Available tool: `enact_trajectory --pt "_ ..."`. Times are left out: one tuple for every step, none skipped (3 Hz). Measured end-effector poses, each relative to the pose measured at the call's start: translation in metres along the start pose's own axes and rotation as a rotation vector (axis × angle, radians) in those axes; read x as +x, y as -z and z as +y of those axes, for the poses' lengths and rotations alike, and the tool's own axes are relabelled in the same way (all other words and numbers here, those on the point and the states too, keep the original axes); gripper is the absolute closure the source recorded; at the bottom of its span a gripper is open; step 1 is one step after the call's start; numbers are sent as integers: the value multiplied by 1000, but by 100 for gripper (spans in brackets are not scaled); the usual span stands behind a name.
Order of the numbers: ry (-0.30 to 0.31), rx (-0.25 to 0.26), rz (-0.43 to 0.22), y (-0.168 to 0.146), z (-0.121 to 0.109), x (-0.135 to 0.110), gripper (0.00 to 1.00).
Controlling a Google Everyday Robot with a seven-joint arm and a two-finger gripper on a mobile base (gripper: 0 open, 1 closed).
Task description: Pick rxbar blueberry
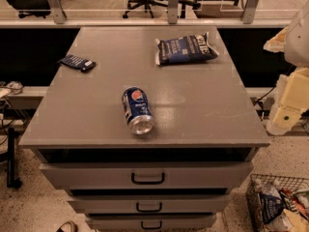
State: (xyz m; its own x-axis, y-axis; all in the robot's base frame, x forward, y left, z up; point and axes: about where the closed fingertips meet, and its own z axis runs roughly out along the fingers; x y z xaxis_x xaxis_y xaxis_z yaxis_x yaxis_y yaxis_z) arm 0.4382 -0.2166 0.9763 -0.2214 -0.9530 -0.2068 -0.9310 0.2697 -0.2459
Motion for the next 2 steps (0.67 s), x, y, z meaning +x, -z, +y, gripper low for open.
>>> enact_trajectory --pt "0 0 0 0 0 0 0" --pt "6 -4 -40 -7 -9 -4 0"
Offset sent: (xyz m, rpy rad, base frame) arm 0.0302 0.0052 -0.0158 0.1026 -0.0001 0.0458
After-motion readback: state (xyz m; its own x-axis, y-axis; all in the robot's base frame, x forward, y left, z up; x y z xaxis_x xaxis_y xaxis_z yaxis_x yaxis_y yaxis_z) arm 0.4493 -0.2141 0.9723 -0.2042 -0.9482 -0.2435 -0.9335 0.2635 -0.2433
